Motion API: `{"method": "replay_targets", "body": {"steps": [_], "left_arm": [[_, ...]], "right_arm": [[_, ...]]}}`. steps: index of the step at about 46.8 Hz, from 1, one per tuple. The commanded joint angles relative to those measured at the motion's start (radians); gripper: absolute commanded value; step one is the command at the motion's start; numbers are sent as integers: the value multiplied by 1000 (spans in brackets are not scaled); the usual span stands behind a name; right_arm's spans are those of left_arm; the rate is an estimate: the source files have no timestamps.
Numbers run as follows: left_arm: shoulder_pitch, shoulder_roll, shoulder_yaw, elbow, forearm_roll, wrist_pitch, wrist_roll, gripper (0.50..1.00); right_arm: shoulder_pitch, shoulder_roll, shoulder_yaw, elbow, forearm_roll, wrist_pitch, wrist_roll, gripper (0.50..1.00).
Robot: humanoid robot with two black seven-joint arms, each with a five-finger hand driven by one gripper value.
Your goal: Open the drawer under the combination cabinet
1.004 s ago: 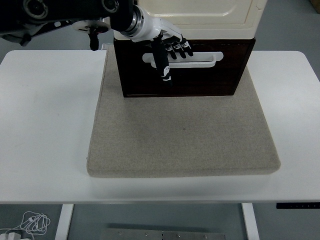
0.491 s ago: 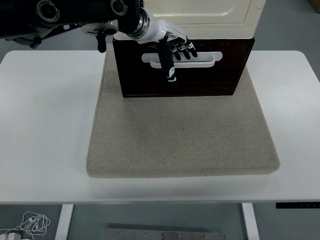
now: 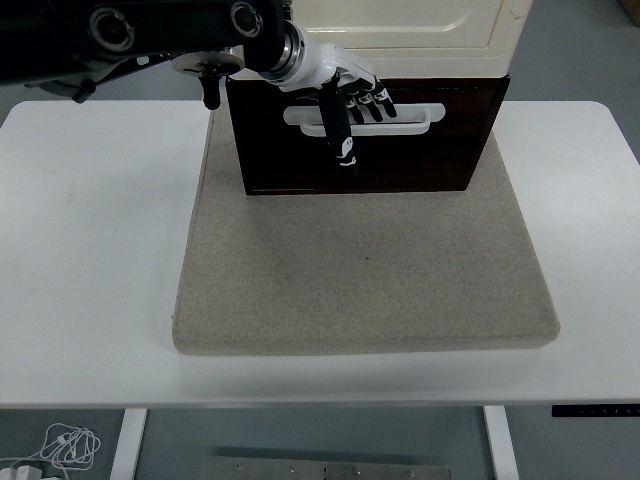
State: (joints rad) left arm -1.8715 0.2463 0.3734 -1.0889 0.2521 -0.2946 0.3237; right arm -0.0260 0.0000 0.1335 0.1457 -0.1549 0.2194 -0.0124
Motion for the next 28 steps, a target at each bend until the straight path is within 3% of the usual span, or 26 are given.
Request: {"method": "replay_targets", "body": {"steps": [1, 28], "left_arm": [[0, -2, -1, 1, -1, 0, 0, 1000], [17, -12, -8, 17, 1, -1, 1, 1000]], "right_arm": [[0, 0, 0, 0, 0, 0, 0, 926], [0, 0, 0, 0, 0, 0, 0, 926]]}}
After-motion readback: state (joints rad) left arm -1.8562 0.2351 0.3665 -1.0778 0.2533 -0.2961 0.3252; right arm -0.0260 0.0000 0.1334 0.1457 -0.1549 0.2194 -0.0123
